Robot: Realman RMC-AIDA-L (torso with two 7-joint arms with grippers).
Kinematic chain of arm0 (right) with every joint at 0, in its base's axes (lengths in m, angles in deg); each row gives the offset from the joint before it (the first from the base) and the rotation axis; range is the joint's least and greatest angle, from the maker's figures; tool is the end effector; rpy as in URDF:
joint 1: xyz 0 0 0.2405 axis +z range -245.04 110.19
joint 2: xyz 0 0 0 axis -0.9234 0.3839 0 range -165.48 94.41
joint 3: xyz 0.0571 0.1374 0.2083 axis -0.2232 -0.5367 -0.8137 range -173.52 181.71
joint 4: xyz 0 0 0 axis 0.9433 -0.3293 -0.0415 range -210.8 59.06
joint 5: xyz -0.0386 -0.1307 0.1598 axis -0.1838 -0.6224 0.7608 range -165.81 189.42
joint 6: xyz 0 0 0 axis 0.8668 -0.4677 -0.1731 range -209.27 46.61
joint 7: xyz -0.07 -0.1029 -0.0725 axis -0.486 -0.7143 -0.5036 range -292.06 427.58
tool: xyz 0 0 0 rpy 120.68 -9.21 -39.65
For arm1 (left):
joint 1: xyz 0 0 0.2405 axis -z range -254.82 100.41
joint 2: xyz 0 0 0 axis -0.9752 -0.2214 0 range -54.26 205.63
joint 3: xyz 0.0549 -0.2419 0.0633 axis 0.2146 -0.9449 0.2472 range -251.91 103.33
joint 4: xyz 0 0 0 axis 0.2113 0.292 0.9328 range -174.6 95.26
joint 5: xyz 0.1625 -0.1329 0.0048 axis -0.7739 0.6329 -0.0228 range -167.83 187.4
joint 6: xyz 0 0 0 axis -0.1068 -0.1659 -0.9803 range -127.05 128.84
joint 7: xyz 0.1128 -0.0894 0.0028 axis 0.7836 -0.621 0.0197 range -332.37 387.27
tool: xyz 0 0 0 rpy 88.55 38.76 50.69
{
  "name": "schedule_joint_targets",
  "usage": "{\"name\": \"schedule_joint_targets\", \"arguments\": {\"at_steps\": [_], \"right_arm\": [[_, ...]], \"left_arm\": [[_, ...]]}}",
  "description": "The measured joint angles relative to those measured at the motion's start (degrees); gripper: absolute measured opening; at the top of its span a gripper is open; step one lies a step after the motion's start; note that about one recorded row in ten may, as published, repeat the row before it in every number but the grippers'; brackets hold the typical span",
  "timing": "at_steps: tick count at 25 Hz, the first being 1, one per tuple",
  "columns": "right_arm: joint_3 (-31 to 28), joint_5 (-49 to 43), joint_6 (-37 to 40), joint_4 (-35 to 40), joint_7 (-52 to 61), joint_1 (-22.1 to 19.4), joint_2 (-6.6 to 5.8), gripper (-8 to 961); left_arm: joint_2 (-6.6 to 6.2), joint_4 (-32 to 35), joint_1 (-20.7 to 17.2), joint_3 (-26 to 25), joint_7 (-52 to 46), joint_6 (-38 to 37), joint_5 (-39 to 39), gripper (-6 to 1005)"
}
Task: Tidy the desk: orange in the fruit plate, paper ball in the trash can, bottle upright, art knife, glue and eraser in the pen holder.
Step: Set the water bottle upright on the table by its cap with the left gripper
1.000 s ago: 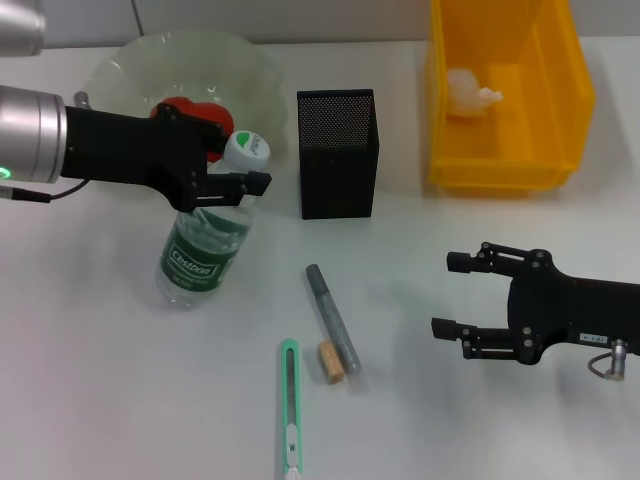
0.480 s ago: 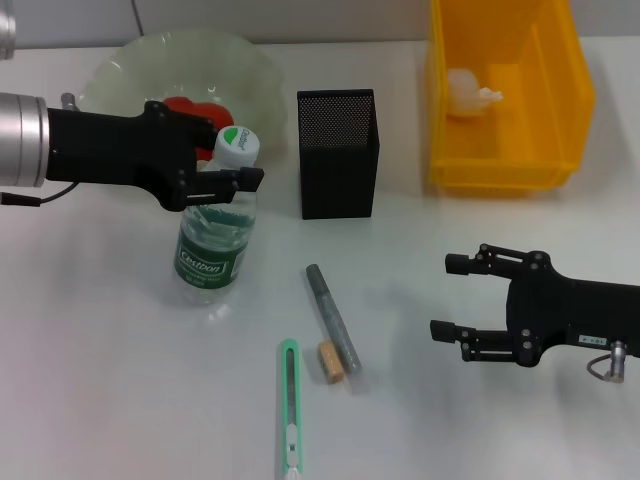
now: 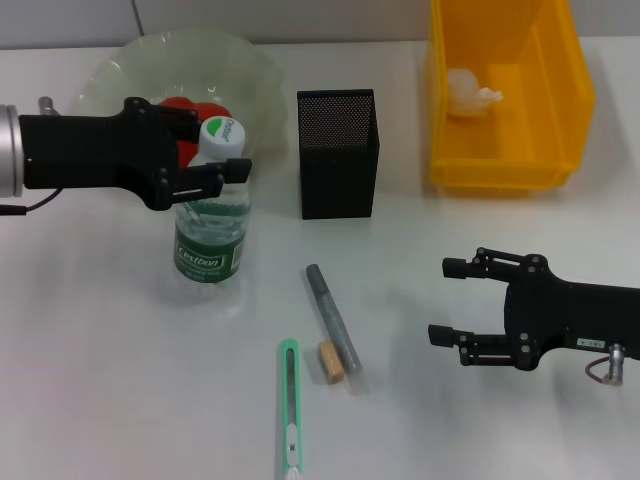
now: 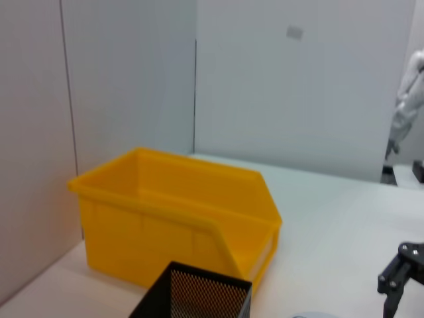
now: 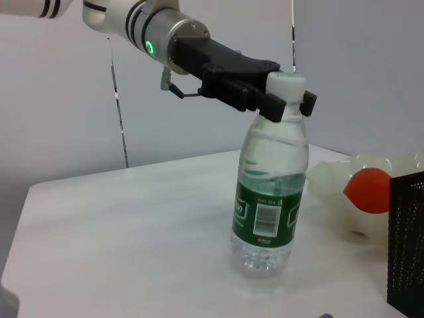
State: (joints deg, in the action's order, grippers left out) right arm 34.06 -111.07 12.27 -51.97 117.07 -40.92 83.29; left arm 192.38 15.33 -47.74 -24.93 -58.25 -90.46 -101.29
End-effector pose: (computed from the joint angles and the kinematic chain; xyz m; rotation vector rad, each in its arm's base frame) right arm 0.2984 0.2713 -0.0320 -2.7763 0.2954 0.7352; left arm -0.2248 0.3491 0.0434 -2.7880 -0.3312 -0.5426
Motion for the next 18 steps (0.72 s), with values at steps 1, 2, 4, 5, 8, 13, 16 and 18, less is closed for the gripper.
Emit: {"name": "schedule_joint_targets", "arguments": {"at_steps": [1,2,4,5,8,13,16,18], "right_arm": [[0.0,0.0,0.0,0.0,0.0,0.0,0.0,800],[0.03,0.0,0.0,0.0,0.0,0.0,0.0,800],[0.09,0.0,0.0,0.0,0.0,0.01,0.0,800],[0.24,0.0,0.0,-0.01,0.0,0.06,0.0,800],[0.59,0.02,0.02,-0.05,0.0,0.18,0.0,800],[0.88,0.06,0.06,-0.1,-0.08,0.33,0.06,800],[0.88,0.07,0.1,-0.11,-0.2,0.41,0.08,801],[0.88,0.07,0.14,-0.15,-0.32,0.45,0.13,801]], "left_arm": [[0.0,0.0,0.0,0.0,0.0,0.0,0.0,440],[-0.08,-0.43,-0.78,-0.19,1.05,-0.02,1.54,440],[-0.15,-1.45,-1.67,-1.48,2.58,-0.14,3.13,440],[-0.16,-2.05,-1.94,-2.56,3.33,-0.47,3.65,440],[-0.16,-3.22,-2.23,-4.46,4.56,-1.27,4.43,440],[-0.36,-7.32,-2.71,-10.11,7.52,-4.66,5.1,441],[-0.34,-9.36,-3.61,-13.81,10.4,-5.97,5.26,441],[-0.24,-10.25,-4.14,-15.24,11.67,-6.15,5.4,441]]}}
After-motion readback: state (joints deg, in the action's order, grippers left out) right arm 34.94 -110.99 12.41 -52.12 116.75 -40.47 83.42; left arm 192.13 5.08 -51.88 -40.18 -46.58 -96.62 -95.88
